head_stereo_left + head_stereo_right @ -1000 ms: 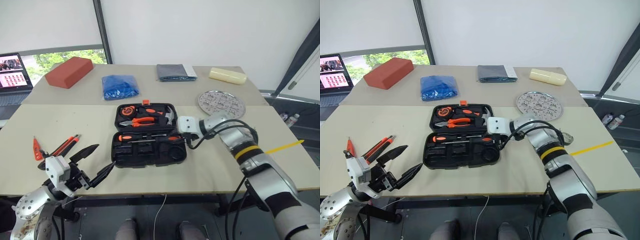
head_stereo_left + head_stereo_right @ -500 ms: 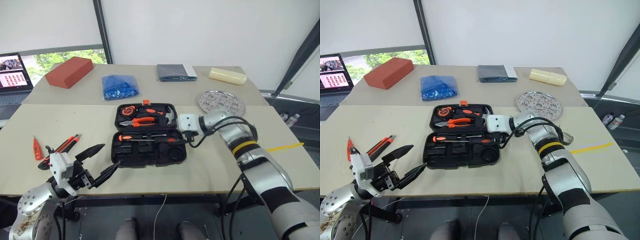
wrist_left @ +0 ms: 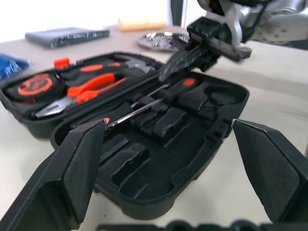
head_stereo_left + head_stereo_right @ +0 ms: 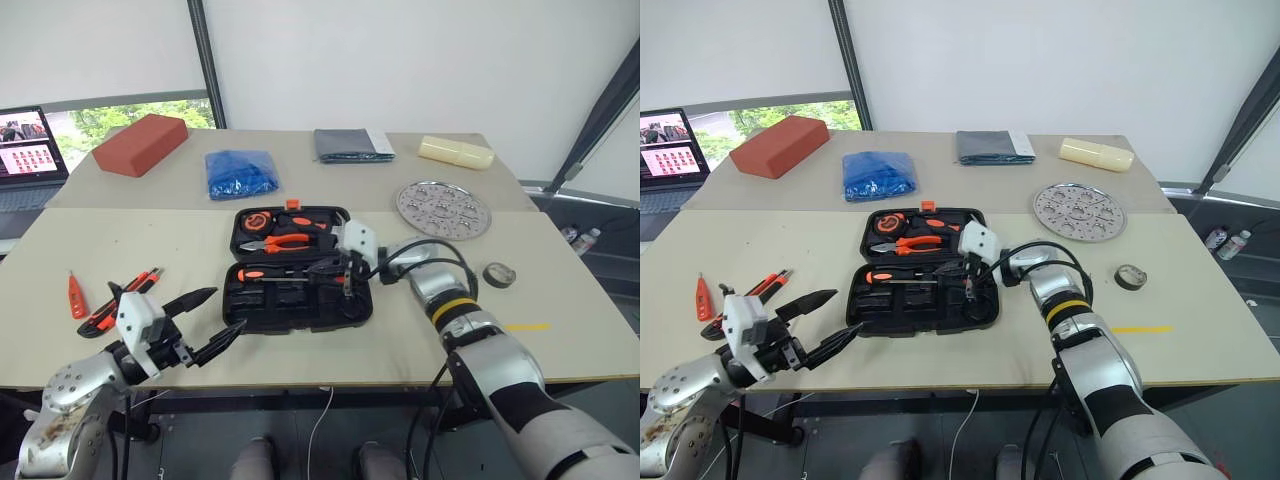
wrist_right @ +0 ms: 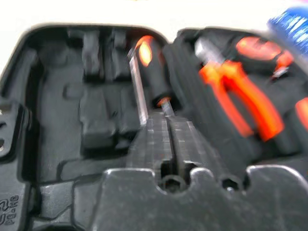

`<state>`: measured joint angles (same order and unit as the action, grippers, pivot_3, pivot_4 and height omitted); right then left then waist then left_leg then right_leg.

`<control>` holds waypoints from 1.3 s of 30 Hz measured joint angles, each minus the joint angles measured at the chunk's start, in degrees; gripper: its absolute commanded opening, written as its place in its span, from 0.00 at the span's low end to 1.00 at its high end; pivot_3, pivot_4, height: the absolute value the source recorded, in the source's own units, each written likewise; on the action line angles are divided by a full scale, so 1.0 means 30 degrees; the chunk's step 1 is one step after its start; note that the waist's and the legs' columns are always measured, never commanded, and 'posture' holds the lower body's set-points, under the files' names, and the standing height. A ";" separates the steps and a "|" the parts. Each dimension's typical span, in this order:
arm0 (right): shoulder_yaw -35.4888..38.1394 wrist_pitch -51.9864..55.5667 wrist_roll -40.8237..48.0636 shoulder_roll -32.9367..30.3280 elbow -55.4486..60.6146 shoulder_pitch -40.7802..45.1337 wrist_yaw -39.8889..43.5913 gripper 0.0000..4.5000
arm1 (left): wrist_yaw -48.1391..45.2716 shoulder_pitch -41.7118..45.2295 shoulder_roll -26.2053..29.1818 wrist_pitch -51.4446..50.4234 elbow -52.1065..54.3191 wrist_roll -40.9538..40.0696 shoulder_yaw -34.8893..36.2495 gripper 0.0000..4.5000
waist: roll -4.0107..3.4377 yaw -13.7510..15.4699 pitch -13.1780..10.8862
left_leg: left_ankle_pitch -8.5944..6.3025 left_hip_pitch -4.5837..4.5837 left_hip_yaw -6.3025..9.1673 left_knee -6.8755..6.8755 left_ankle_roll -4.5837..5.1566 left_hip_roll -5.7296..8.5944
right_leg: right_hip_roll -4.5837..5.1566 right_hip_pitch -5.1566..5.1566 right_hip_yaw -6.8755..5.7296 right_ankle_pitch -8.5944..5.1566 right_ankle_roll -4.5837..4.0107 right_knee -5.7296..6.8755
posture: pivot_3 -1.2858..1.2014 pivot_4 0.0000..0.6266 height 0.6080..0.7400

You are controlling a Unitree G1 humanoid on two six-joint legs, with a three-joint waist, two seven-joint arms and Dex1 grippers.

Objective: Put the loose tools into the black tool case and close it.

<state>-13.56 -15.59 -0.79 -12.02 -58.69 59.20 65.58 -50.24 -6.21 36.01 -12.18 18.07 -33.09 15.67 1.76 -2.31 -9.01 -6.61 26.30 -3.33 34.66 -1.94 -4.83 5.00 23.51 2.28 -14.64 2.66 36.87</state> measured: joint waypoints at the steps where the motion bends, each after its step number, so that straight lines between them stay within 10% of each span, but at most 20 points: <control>1: -0.0165 -0.0062 -0.0270 0.0074 -0.0004 -0.0004 -0.0150 0.01 | 0.0107 0.0123 0.0104 -0.0278 0.0048 0.0047 -0.0047 1.00 | 0.0000 -0.0019 0.0000 | 0.0001 0.0000 0.0000 0.0000 0.0001 -0.0001 | 0.0000 0.0004 0.0001 -0.0001 0.0001 0.0008 | 0.52 0.24 1.00; 19: -0.0502 0.0929 -0.1032 0.0393 0.1910 -0.0910 -0.0466 0.01 | 0.1668 -0.0919 -0.0605 -0.1013 0.0484 -0.0084 0.1409 1.00 | 0.0019 -0.0106 0.0013 | -0.0029 -0.0256 -0.0004 -0.0114 -0.0048 -0.0009 | 0.0006 -0.0116 0.0003 -0.0128 -0.0201 0.0040 | 0.52 0.24 1.00; 32: 0.5236 0.3636 0.7777 -0.4300 1.4575 -0.9333 0.3337 0.96 | 0.4063 -0.8520 -0.4742 0.1507 -0.2779 -0.1804 1.1134 1.00 | 0.0060 0.0060 0.0015 | -0.0062 -0.0138 0.0000 -0.0121 -0.0087 0.0009 | 0.0050 -0.0058 -0.0026 -0.0252 -0.0190 -0.0019 | 0.52 0.24 1.00; 39: 0.6250 0.4148 0.8889 -0.5624 1.6899 -1.2585 0.2902 1.00 | 0.5210 -0.9366 -0.5069 0.0586 -0.4324 -0.2973 1.2522 1.00 | 0.0119 0.0069 -0.0001 | -0.0092 -0.0188 -0.0006 -0.0080 -0.0134 0.0026 | 0.0126 -0.0004 -0.0038 -0.0316 -0.0082 -0.0041 | 0.52 0.24 1.00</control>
<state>5.19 -3.15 25.88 -28.89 -7.99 21.44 74.28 -34.61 -34.30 20.80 -10.42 5.10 -42.01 53.23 2.12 -2.11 -9.01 -6.89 25.73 -3.35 34.43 -2.34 -4.76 5.38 23.50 2.17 -15.59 2.41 36.75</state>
